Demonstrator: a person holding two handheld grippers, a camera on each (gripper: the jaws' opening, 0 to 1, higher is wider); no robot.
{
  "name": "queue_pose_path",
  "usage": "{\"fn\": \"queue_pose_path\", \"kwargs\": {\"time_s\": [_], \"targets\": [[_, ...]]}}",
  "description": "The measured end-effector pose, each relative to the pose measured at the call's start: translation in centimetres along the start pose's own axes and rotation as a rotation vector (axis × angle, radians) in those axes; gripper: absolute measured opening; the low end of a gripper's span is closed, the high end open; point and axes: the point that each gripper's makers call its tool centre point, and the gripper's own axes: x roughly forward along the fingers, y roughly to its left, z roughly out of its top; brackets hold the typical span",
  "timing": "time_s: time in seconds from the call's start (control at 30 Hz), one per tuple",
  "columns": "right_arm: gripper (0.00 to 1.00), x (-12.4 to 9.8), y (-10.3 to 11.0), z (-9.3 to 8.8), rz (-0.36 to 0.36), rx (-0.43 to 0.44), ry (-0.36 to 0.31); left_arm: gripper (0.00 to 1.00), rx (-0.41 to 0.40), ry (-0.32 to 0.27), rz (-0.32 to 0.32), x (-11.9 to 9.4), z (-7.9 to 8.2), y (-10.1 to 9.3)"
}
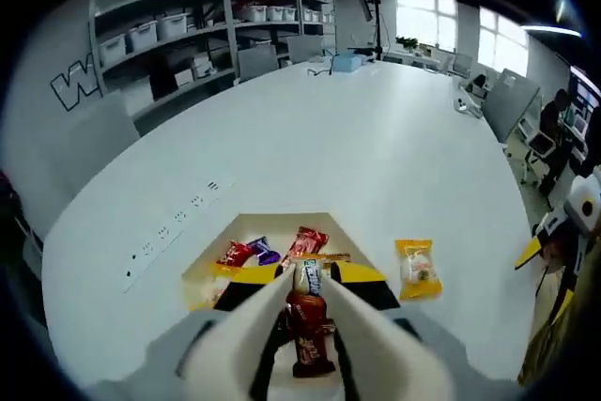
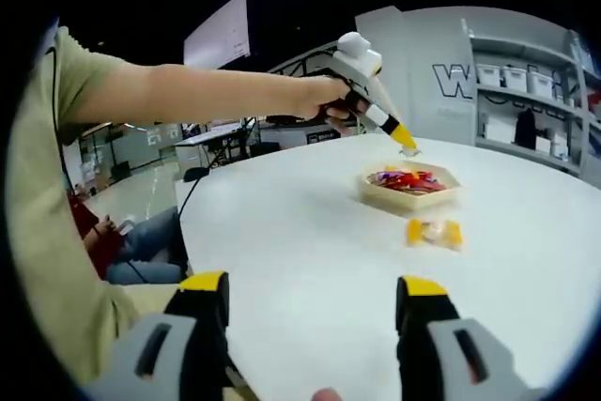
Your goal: Place the target food into the container with the food tongs after gripping and lifting it, then release it inside without dropping or visibly crushing the food.
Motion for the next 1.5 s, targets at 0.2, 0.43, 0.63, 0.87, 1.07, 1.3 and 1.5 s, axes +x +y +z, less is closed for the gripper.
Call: {"fn": "queue_pose_path", "kwargs": {"time_s": [0.2,0.43,0.63,0.87,1.07,1.3,1.5], "targets": [[0.7,0.0,0.0,0.1,0.0,0.003,-0.001,0.19,0.055,0.06,0.026,1.9,0.2,0.5],[0.7,-0.4,-0.2,-0.3,-0.011,0.007,0.005,0.19,0.042,0.06,0.034,3.1,0.8,0.6],[0.7,-0.6,-0.4,-0.3,-0.015,0.005,0.006,0.19,0.012,0.045,0.053,2.9,1.2,1.3],[0.71,-0.5,-0.4,-0.2,-0.013,0.003,0.007,0.2,0.0,0.017,0.068,3.1,2.8,1.8],[0.71,-0.7,-0.6,-0.2,-0.023,0.008,0.005,0.25,-0.005,0.001,0.106,2.7,2.9,2.4],[0.71,-0.3,-0.1,-0.1,-0.01,0.002,0.005,0.25,0.002,-0.002,0.1,1.7,2.8,2.4],[0.71,-0.3,0.0,0.1,-0.009,0.0,0.002,0.25,-0.018,-0.003,0.097,1.0,2.0,2.6]]}}
